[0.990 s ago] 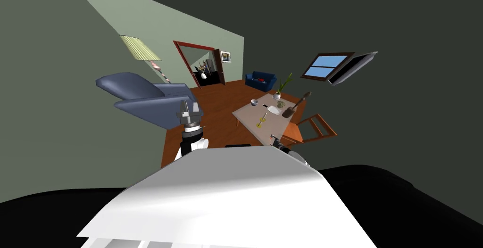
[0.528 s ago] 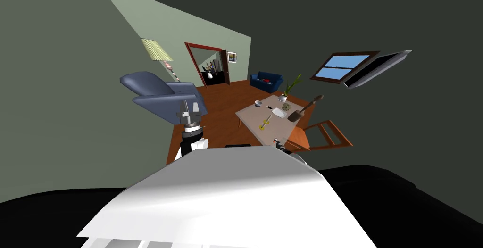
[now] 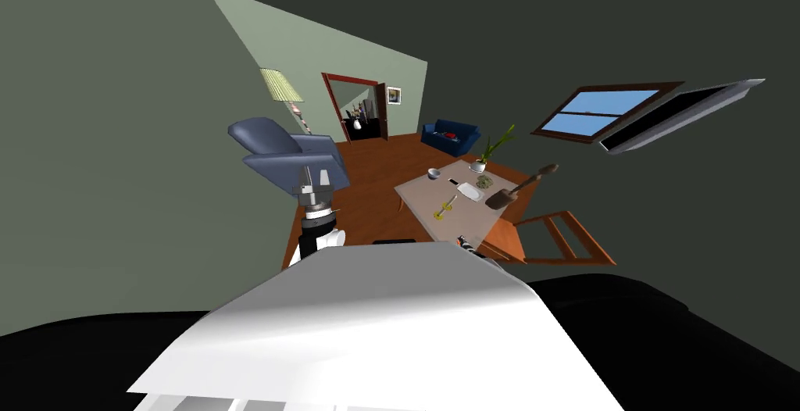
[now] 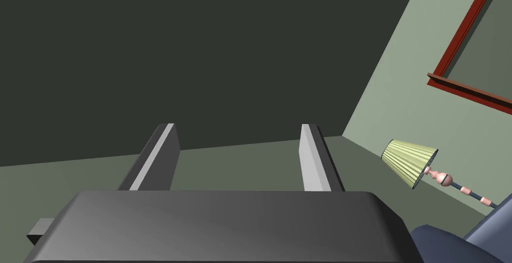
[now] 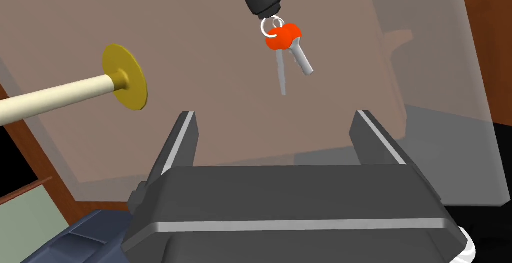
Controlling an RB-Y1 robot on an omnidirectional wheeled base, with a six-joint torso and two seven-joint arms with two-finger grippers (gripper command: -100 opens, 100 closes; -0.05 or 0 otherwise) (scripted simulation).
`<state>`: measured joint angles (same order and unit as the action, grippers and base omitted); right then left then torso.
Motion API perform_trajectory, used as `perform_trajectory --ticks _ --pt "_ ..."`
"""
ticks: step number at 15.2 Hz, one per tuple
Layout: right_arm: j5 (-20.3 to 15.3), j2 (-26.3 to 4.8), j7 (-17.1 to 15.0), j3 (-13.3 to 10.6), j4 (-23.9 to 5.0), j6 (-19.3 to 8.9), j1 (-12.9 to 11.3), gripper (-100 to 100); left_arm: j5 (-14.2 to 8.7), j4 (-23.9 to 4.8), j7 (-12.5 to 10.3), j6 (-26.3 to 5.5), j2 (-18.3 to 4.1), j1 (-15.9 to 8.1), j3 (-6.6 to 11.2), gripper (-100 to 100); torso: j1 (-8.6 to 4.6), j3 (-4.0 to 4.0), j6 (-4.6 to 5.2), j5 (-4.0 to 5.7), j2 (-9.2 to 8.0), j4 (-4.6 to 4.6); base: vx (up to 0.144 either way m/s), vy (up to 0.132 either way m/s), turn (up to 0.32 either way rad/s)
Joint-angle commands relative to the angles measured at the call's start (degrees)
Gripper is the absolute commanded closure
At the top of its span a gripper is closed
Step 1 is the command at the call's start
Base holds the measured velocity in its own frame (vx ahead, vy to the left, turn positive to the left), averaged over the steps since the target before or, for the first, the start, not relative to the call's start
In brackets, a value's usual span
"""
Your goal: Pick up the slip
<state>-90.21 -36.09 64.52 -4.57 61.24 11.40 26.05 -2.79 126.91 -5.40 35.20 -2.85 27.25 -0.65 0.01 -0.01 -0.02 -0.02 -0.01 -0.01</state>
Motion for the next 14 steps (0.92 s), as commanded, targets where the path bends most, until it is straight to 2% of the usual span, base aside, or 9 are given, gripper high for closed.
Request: perform_trajectory --ticks 1,3,6,8,9,10,11,13,14 --pt "0.0 0.4 2.7 0.5 -1.9 0.3 -0.6 -100 0.0 0.0 0.0 0.0 0.0 0.0 0.00 0 0.00 0.00 0.00 0.00 0.00 0.00 0.020 -0.014 0.087" --pt "0.0 0.4 2.7 0.5 -1.9 0.3 -0.6 -100 0.0 0.0 0.0 0.0 0.0 0.0 0.01 0 0.01 -0.02 0.05 0.00 -0.04 0.00 0.007 -0.006 -0.013" --pt "-4.8 -0.1 6.3 -0.6 -6.6 -0.9 -1.5 -100 0.0 0.0 0.0 0.0 0.0 0.0 0.00 0 0.01 -0.02 0.01 0.00 -0.04 -0.01 0.017 -0.011 0.220" --pt "-4.9 -0.1 6.3 -0.6 -6.7 -0.9 -1.5 -100 0.0 0.0 0.0 0.0 0.0 0.0 0.00 0 -0.03 -0.01 0.01 0.00 -0.01 0.00 0.020 -0.021 0.141" --pt "-7.1 -0.2 7.9 -1.1 -8.8 -1.5 -1.9 -100 0.0 0.0 0.0 0.0 0.0 0.0 0.01 0 -0.03 -0.01 0.04 0.01 -0.02 0.00 0.017 -0.020 0.118" --pt "-7.1 -0.2 7.9 -1.1 -8.8 -1.5 -1.9 -100 0.0 0.0 0.0 0.0 0.0 0.0 0.00 0 -0.04 -0.01 0.02 0.01 -0.02 0.00 0.018 -0.021 0.171" --pt "-9.1 -0.3 9.3 -1.6 -10.7 -2.0 -2.3 -100 0.0 0.0 0.0 0.0 0.0 0.0 0.00 0 -0.04 -0.01 0.01 0.01 -0.02 0.00 0.021 -0.025 0.224" --pt "-9.1 -0.3 9.3 -1.6 -10.7 -2.0 -2.3 -100 0.0 0.0 0.0 0.0 0.0 0.0 0.00 0 -0.06 0.00 0.01 0.02 -0.01 0.00 0.016 -0.025 0.124" --pt "-10.9 -0.4 10.6 -2.1 -12.5 -2.5 -2.7 -100 0.0 0.0 0.0 0.0 0.0 0.0 0.01 0 -0.05 -0.01 0.04 0.01 -0.02 0.00 0.013 -0.018 0.130"
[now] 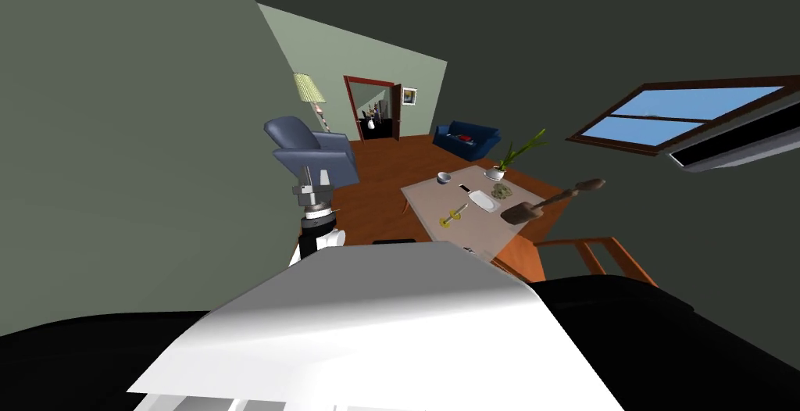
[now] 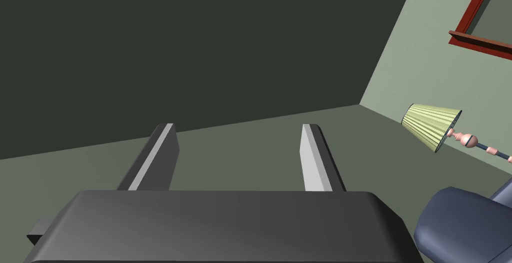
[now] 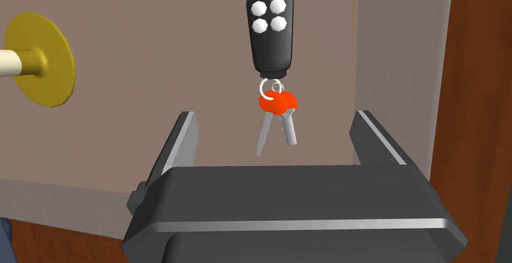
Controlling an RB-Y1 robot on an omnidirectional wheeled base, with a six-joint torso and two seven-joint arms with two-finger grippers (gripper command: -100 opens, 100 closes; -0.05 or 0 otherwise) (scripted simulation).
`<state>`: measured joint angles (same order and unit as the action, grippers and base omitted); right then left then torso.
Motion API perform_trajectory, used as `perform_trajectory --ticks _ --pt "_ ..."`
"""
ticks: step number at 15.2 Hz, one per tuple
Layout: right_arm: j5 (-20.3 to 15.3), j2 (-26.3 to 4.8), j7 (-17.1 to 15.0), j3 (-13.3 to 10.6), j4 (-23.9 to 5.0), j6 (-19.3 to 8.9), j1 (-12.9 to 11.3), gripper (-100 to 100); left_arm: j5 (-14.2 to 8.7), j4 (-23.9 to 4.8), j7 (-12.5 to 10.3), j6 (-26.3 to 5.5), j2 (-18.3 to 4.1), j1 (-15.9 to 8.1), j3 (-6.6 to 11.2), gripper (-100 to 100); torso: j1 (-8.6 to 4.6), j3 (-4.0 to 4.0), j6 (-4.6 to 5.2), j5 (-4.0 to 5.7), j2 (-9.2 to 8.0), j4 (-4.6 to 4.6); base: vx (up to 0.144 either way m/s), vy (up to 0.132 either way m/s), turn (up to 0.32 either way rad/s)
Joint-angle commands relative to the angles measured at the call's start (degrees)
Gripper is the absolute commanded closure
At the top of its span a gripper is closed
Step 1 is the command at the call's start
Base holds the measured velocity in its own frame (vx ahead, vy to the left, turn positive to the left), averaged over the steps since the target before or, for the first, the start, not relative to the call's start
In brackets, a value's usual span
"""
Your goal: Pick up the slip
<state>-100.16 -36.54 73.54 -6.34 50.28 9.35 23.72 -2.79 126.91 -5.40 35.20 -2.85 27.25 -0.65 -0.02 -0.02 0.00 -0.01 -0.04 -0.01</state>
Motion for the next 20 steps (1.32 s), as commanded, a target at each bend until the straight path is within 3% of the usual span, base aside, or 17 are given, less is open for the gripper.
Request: perform_trajectory --ticks 1,7,11,12,16,20 --pt "-2.5 0.0 2.7 -0.7 -2.9 -0.8 -0.7 -100 0.0 0.0 0.0 0.0 0.0 0.0 0.00 0 0.00 0.00 0.00 0.00 0.00 0.00 0.016 -0.023 0.241" --pt "-5.7 0.1 5.0 -1.6 -6.2 -1.6 -1.4 -100 0.0 0.0 0.0 0.0 0.0 0.0 0.00 0 0.03 -0.01 0.02 0.00 -0.03 0.00 0.010 -0.022 0.123" --pt "-6.7 0.1 4.3 -1.4 -6.1 -1.5 -1.3 -100 0.0 0.0 0.0 0.0 0.0 0.0 0.00 0 0.05 -0.02 0.03 -0.01 -0.04 -0.01 0.003 -0.011 0.053" --pt "-4.6 0.7 7.3 -0.8 -7.3 -1.5 -2.0 -100 0.0 0.0 0.0 0.0 0.0 0.0 0.00 0 0.07 -0.03 0.03 -0.01 -0.05 -0.01 -0.001 -0.010 0.015" --pt "-2.5 1.2 10.4 -0.2 -8.5 -1.5 -2.7 -100 0.0 0.0 0.0 0.0 0.0 0.0 0.00 0 0.03 -0.04 0.03 -0.01 -0.08 -0.02 -0.006 -0.016 0.016" --pt "1.8 2.4 16.1 1.0 -10.9 -1.5 -4.0 -100 0.0 0.0 0.0 0.0 0.0 0.0 0.00 0 0.04 -0.05 0.03 -0.01 -0.09 -0.02 -0.008 -0.014 0.017"
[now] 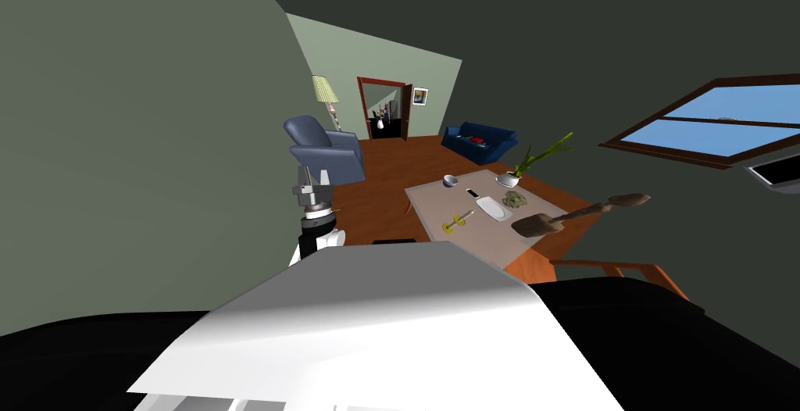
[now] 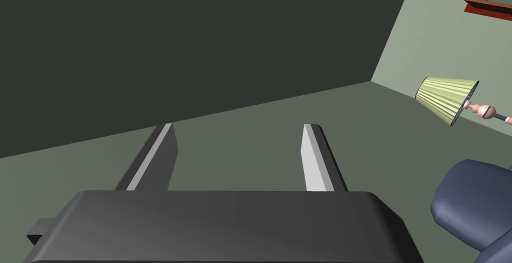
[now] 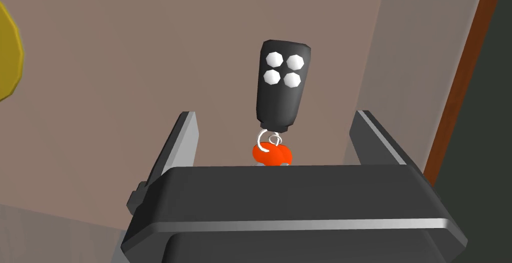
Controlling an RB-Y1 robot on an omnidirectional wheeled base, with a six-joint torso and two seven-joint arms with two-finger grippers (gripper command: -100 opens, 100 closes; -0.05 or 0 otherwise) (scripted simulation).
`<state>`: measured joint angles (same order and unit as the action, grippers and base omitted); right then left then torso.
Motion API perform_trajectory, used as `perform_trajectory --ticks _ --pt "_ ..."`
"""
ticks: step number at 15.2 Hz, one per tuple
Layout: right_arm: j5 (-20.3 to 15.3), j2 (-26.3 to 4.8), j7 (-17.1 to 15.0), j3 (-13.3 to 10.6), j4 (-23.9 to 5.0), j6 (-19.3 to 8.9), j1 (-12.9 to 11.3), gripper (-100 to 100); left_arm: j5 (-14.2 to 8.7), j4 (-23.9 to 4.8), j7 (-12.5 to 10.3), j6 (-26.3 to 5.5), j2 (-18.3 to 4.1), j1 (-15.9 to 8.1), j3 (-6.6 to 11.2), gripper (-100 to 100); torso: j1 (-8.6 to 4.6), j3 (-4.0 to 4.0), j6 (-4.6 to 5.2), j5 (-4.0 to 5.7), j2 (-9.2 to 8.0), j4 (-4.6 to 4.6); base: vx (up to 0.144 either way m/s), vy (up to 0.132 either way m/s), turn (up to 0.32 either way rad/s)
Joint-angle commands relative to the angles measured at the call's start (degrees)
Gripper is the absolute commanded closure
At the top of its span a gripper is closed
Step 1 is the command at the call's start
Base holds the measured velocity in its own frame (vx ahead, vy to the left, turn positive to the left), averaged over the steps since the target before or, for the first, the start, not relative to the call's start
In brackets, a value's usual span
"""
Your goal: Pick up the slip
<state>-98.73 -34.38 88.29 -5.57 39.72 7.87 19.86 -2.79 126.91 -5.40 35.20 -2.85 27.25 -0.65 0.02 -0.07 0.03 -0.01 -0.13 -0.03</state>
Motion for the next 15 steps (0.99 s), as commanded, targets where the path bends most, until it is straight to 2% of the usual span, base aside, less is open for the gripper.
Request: perform_trajectory --ticks 1,3,4,6,9,11,12,15 --pt "2.4 0.8 2.9 0.9 -1.5 0.0 -0.8 -100 0.0 0.0 0.0 0.0 0.0 0.0 0.00 0 0.00 0.00 0.00 0.00 0.00 0.00 -0.008 -0.017 0.020" --pt "2.4 0.8 4.5 0.9 -1.5 0.0 -0.8 -100 0.0 0.0 0.0 0.0 0.0 0.0 0.00 0 -0.01 0.00 0.00 0.00 0.00 0.00 -0.005 -0.016 0.012" --pt "4.6 1.3 6.2 1.5 -2.7 0.0 -1.5 -100 0.0 0.0 0.0 0.0 0.0 0.0 0.00 0 0.00 0.00 0.00 0.00 0.01 0.00 -0.004 -0.015 0.015" --pt "4.6 1.3 7.4 1.5 -2.7 0.0 -1.5 -100 0.0 0.0 0.0 0.0 0.0 0.0 0.00 0 0.00 0.01 0.00 0.00 0.01 0.00 -0.005 -0.014 0.013" --pt "8.8 2.5 12.1 2.7 -5.0 0.0 -2.9 -100 0.0 0.0 0.0 0.0 0.0 0.0 0.00 0 0.01 0.00 0.00 0.00 0.01 0.00 -0.007 -0.013 0.016" --pt "8.8 2.5 13.3 2.7 -5.0 0.0 -2.9 -100 0.0 0.0 0.0 0.0 0.0 0.0 0.00 0 0.00 0.00 0.00 0.00 0.01 0.00 -0.005 -0.016 0.012" --pt "11.0 3.0 14.8 3.3 -6.2 0.1 -3.5 -100 0.0 0.0 0.0 0.0 0.0 0.0 0.00 0 0.00 0.00 0.00 0.00 0.01 0.00 -0.005 -0.015 0.013" --pt "11.0 3.0 16.3 3.3 -6.2 0.1 -3.5 -100 0.0 0.0 0.0 0.0 0.0 0.0 0.00 0 0.02 0.01 0.01 0.00 0.01 0.00 -0.005 -0.010 0.007"
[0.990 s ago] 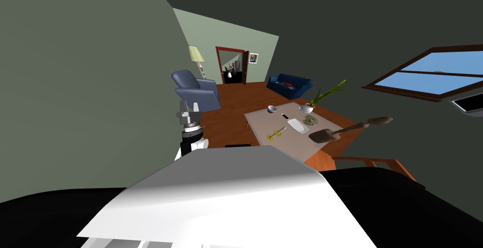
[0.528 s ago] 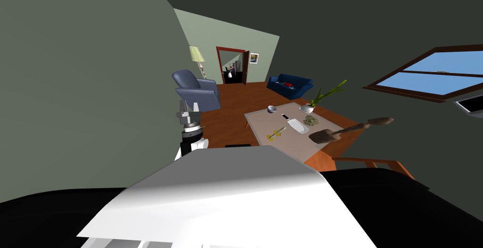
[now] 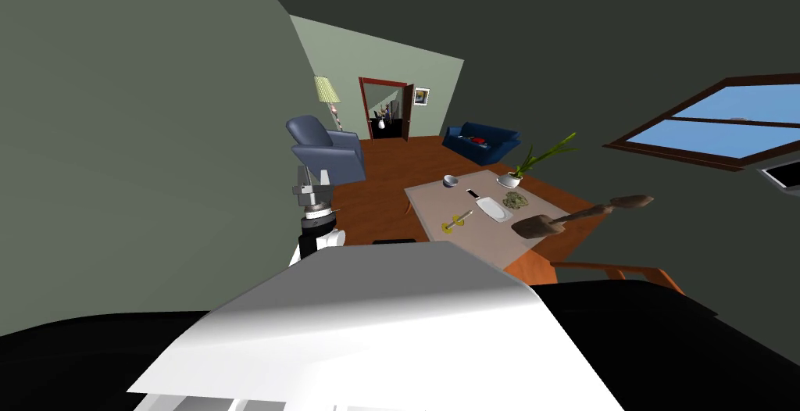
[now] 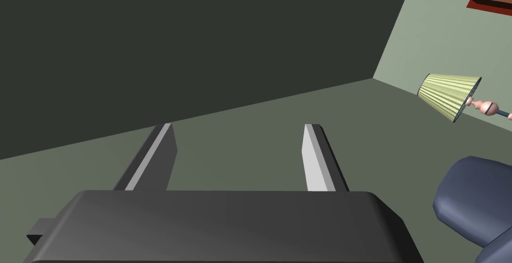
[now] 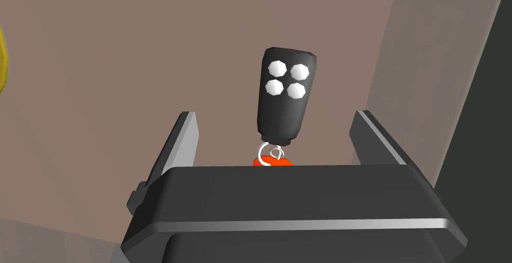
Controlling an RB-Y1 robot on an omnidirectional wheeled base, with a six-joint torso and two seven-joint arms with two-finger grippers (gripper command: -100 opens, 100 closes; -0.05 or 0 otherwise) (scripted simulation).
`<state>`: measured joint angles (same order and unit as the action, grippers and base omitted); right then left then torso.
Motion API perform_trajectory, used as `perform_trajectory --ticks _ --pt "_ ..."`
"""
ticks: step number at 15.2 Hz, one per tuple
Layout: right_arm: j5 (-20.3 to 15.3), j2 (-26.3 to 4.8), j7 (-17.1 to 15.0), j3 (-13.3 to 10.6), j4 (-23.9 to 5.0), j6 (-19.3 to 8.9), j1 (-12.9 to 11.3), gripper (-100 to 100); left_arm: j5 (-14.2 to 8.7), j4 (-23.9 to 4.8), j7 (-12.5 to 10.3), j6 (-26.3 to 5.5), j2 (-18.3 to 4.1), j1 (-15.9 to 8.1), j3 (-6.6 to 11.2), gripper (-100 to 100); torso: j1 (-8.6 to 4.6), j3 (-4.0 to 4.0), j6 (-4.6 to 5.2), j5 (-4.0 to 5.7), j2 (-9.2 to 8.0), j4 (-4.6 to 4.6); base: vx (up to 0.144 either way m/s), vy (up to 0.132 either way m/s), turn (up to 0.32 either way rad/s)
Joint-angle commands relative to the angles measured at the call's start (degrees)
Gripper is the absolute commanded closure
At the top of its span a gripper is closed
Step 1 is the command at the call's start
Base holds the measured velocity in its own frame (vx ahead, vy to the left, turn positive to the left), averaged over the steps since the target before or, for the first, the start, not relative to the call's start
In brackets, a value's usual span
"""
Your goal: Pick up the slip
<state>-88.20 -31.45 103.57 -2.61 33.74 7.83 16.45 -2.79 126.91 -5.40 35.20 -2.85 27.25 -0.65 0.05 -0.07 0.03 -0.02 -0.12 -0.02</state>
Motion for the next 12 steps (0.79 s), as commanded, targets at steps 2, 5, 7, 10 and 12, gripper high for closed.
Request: perform_trajectory --ticks 2,5,7,10,12 --pt "2.6 0.7 3.9 0.9 -1.4 0.1 -0.8 -100 0.0 0.0 0.0 0.0 0.0 0.0 0.00 0 0.00 0.00 0.00 0.00 0.00 0.00 -0.005 -0.010 0.014" --pt "2.3 0.6 3.4 0.9 -1.3 0.1 -0.7 100 0.0 0.0 0.0 0.0 0.0 0.0 0.00 0 -0.04 0.00 0.00 0.02 0.01 0.00 -0.001 -0.003 0.003" --pt "2.3 0.6 3.5 0.9 -1.3 0.1 -0.7 100 0.0 0.0 0.0 0.0 0.0 0.0 0.00 0 -0.05 0.01 -0.02 0.03 0.02 -0.01 0.000 0.000 0.000" --pt "0.4 0.1 1.0 0.3 -0.2 0.1 -0.1 100 0.0 0.0 0.0 0.0 0.0 0.0 0.00 0 -0.07 0.00 -0.05 0.06 0.02 -0.02 0.001 0.003 -0.005" --pt "-1.7 -0.4 -1.5 -0.3 0.9 0.1 0.6 100 0.0 0.0 0.0 0.0 0.0 0.0 0.00 0 -0.01 0.02 -0.06 0.02 0.04 0.00 0.011 0.020 -0.027"
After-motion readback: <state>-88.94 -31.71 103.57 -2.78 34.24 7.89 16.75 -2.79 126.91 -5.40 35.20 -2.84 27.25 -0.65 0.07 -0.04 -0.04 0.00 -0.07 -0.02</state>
